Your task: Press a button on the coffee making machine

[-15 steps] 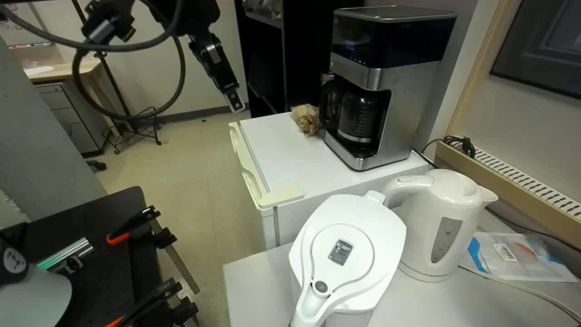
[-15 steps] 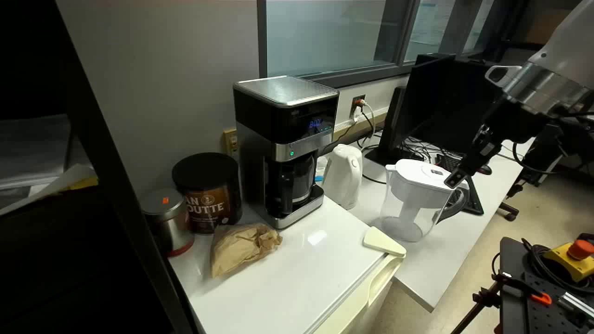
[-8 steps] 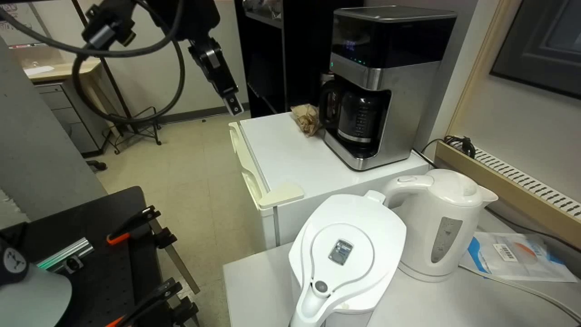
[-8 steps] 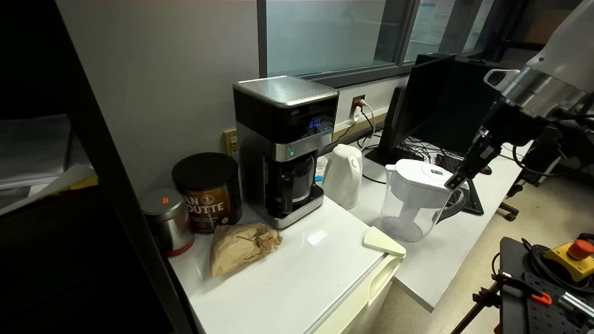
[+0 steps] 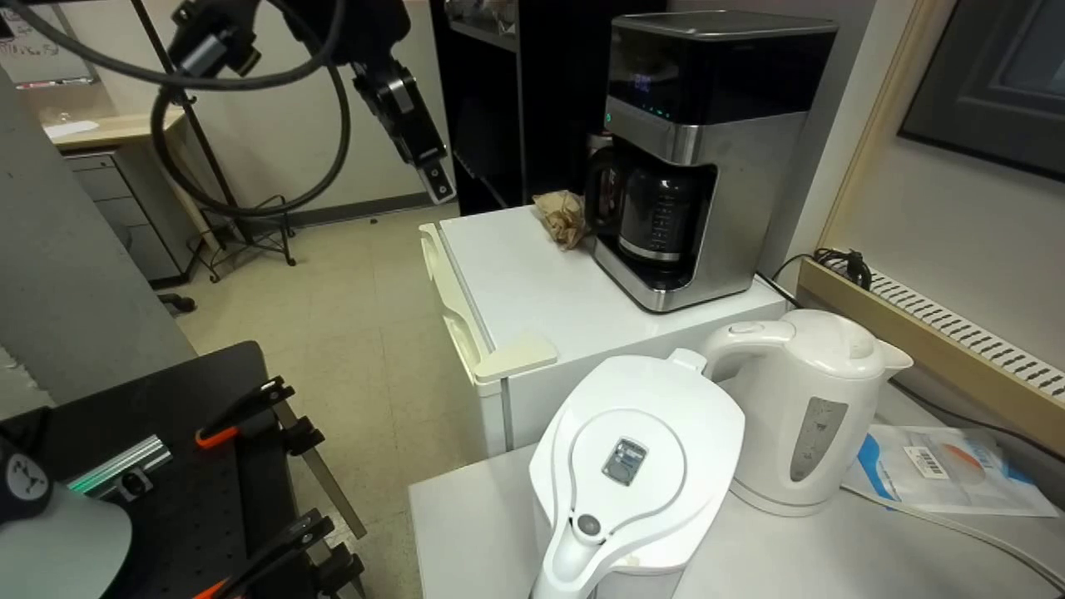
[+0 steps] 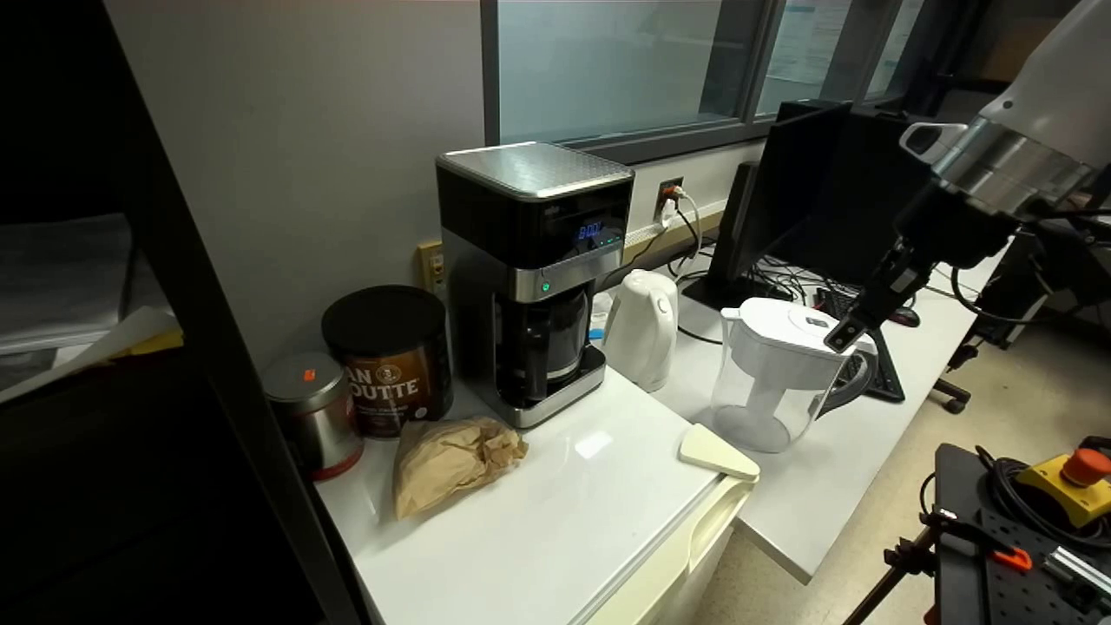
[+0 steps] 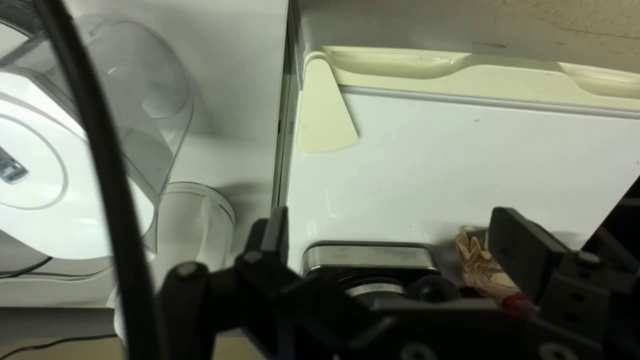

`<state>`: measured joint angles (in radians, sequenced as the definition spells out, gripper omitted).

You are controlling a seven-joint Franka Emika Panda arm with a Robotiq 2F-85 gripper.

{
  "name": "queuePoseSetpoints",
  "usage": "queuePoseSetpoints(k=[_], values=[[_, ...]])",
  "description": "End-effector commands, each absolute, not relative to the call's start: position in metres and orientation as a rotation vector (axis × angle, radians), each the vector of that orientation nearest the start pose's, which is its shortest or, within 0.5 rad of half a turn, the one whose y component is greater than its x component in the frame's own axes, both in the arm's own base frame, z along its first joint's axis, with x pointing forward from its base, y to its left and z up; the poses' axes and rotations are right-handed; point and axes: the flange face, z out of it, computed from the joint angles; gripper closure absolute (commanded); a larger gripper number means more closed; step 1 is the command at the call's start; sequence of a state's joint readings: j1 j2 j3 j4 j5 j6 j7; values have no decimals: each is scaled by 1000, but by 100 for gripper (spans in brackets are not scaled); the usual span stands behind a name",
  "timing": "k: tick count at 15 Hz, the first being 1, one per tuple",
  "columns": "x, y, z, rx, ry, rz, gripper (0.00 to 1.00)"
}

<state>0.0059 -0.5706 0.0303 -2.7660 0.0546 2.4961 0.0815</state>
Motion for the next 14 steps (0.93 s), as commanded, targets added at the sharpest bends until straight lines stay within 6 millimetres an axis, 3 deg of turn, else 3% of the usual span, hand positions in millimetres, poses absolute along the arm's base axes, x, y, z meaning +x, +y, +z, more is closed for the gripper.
queuePoseSetpoints(k=[1,9,10,14], values=[[390,27,406,-3086,36,-509,0],[421,55,397,-3175,-310,-648,0],[424,56,397,-3185,-343,-667,21],[441,57,397,-3226,-474,-781,47]])
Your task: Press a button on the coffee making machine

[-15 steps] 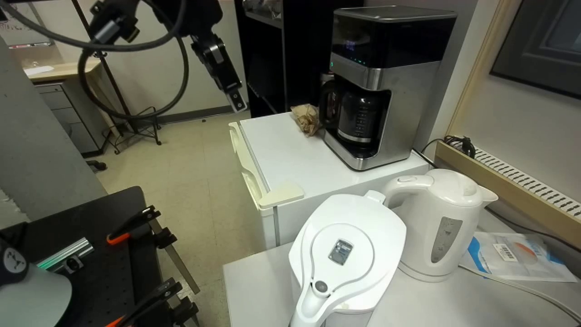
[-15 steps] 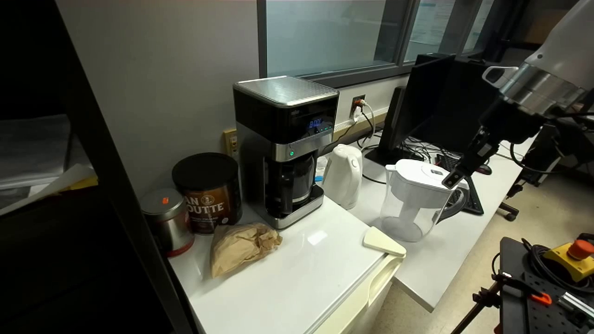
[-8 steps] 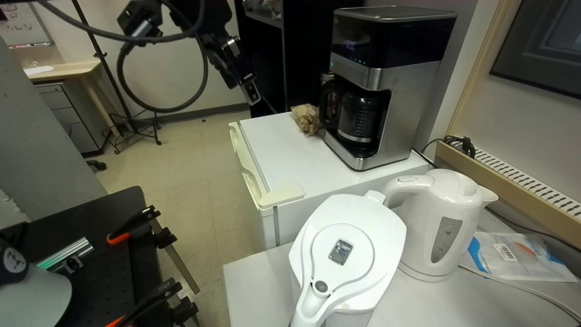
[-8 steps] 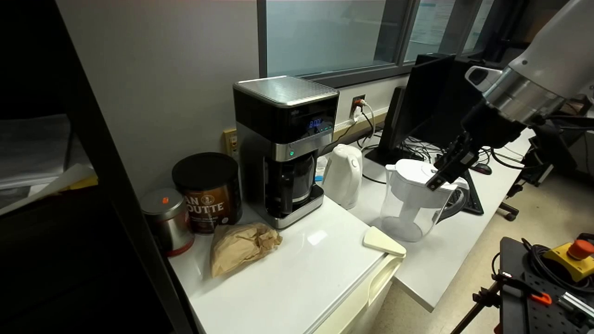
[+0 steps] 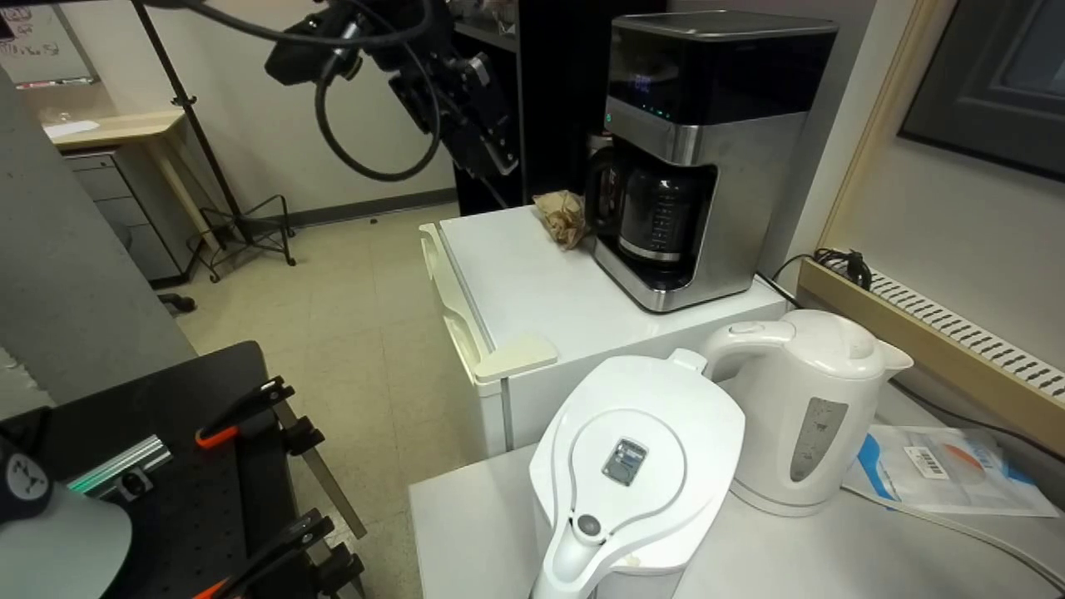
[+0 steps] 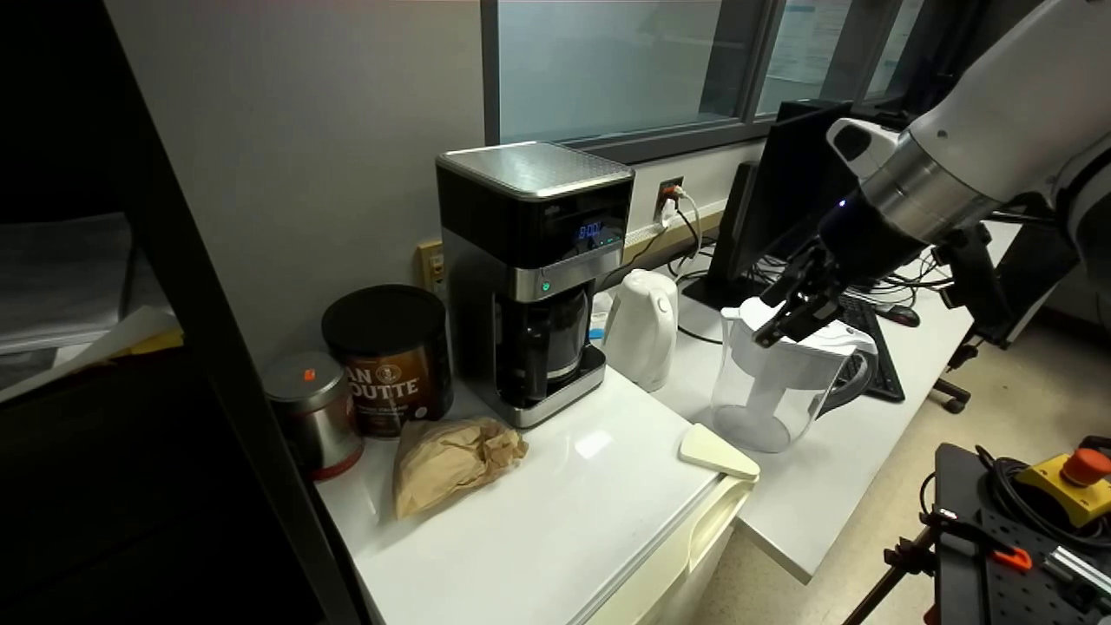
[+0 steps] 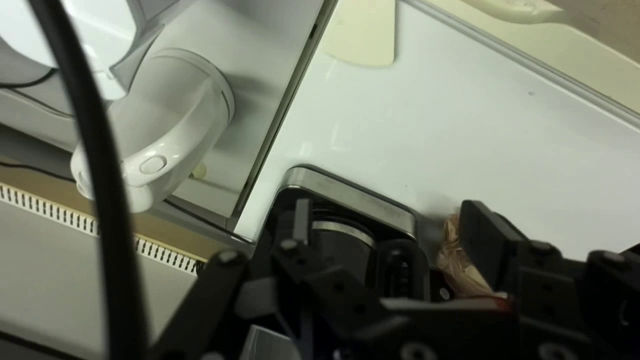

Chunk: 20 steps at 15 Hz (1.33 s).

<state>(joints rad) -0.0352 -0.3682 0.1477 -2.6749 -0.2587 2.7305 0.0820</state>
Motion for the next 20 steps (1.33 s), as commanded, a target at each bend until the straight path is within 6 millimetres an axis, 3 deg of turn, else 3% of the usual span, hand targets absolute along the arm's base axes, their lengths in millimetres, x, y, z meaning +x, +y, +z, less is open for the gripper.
queuePoseSetpoints(k=[1,7,20], values=[[445,56,397,-3235,-493,-815,56],[462,55,401,-3268,-531,-1009,98],[503,84,388,-3288,-617,-1205,100]])
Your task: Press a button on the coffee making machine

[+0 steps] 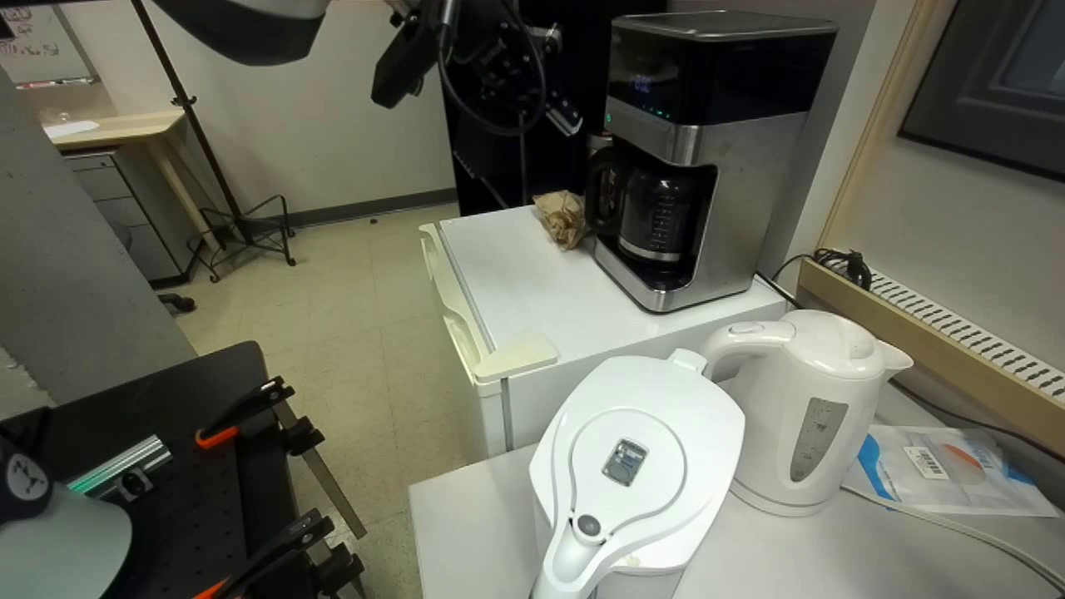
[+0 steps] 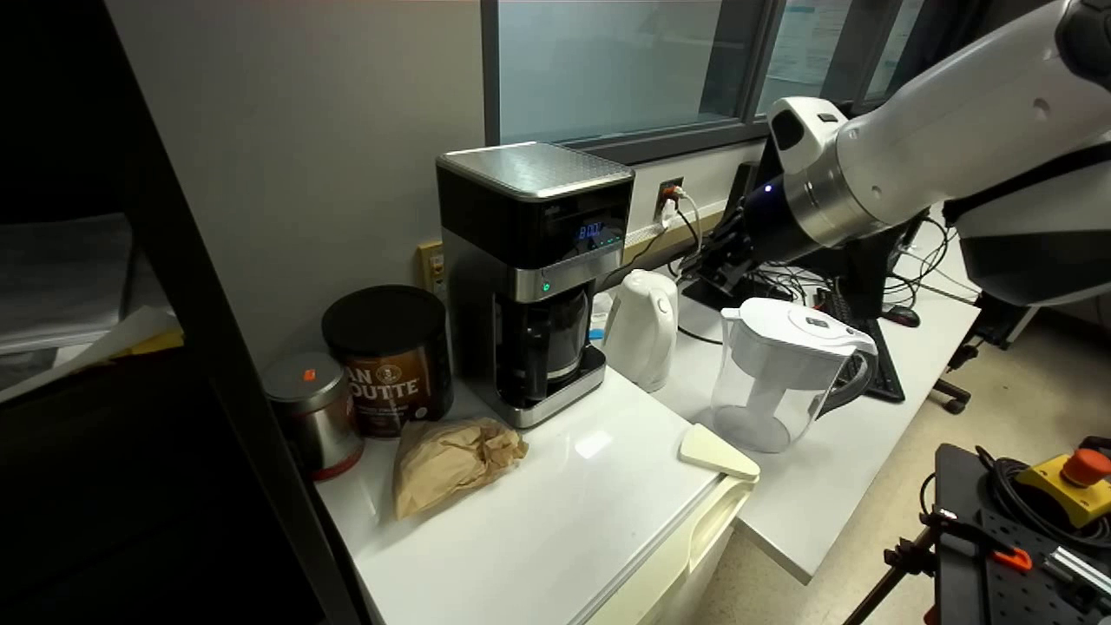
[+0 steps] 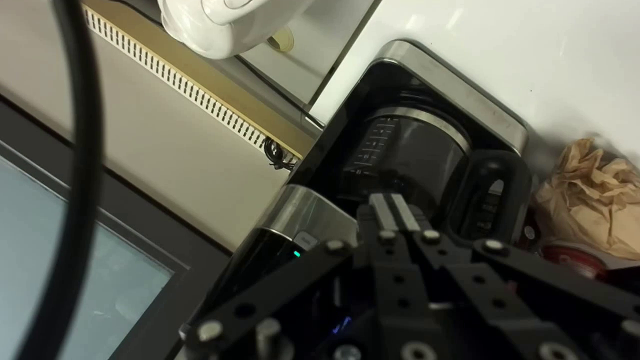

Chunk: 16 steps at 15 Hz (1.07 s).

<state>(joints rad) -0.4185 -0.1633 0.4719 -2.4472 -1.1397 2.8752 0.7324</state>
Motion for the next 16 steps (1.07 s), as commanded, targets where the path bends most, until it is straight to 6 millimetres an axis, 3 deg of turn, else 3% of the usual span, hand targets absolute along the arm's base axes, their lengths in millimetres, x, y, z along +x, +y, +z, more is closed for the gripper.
queuePoseSetpoints(k=[1,16], values=[[507,84,385,-3286,-615,-1211,100],[571,78,360,-3290,-525,-1281,100]])
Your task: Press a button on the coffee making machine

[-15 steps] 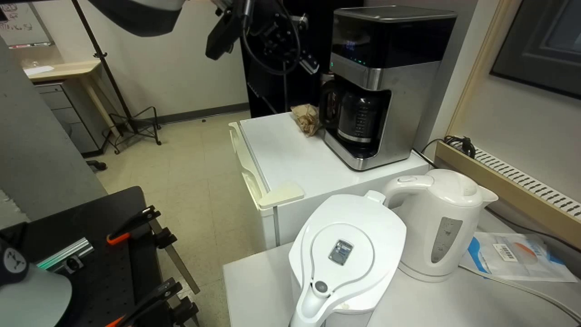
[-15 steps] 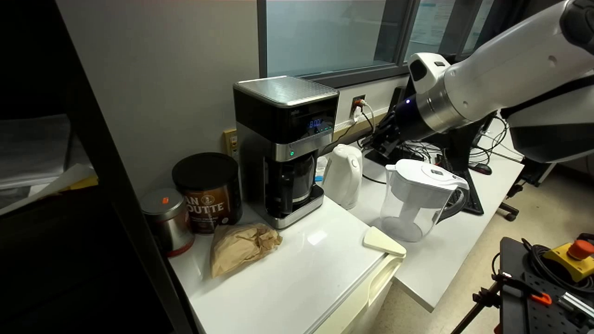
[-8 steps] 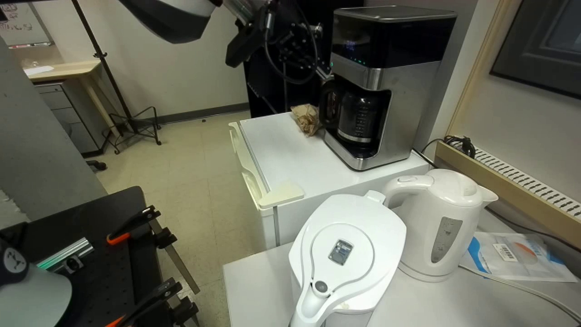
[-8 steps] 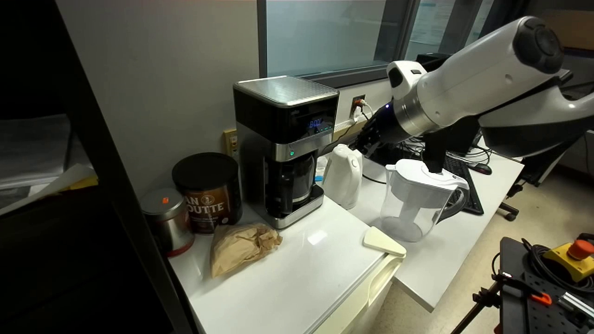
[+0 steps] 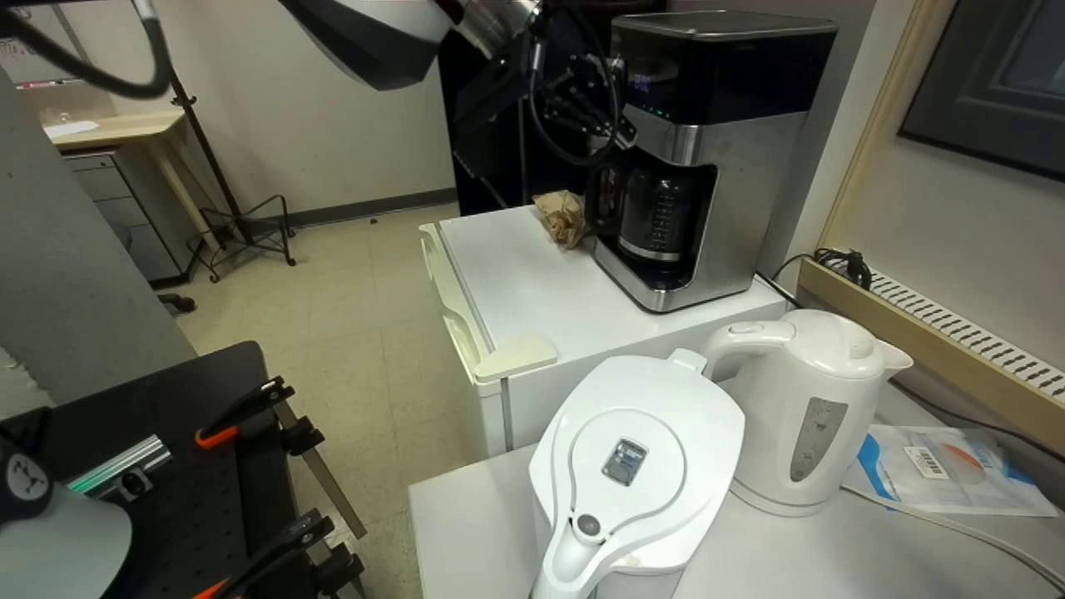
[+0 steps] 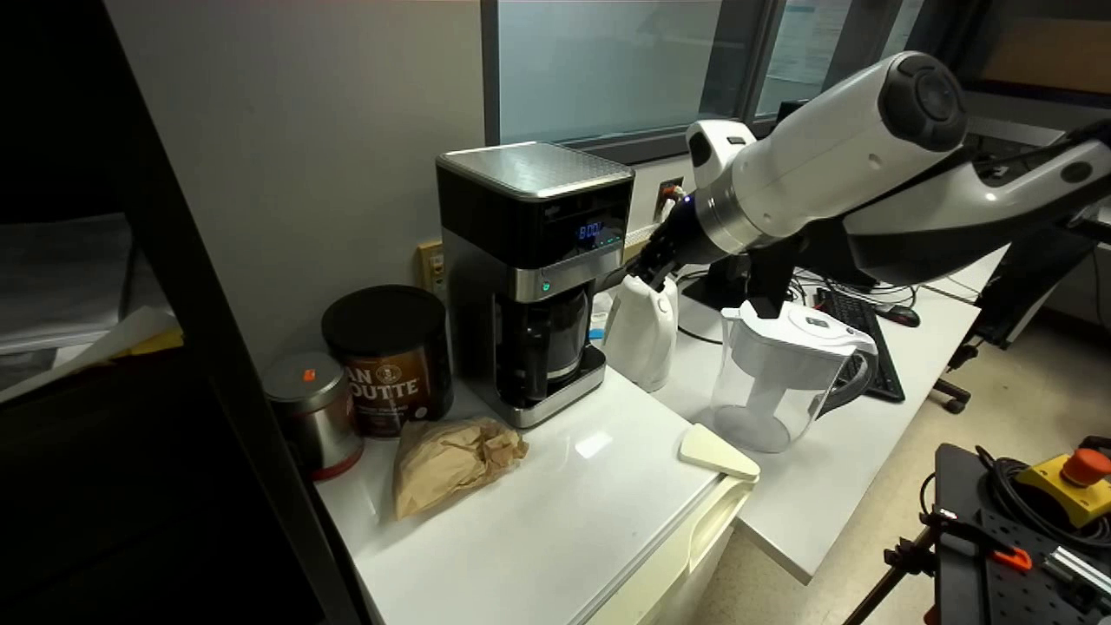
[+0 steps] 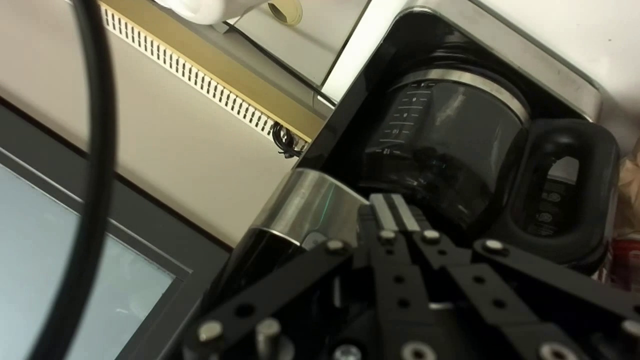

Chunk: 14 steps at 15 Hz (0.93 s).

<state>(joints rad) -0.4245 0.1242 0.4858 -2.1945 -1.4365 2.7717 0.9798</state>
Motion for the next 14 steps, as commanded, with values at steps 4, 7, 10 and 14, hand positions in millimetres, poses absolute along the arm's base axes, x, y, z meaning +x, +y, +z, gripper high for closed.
queuePoseSetpoints(k=[4,7,10,14], values=[[582,78,364,-3275,-496,-1311,100],[589,77,366,-3265,-486,-1331,100],[591,78,366,-3265,-477,-1333,100],[592,78,365,-3266,-461,-1335,100]])
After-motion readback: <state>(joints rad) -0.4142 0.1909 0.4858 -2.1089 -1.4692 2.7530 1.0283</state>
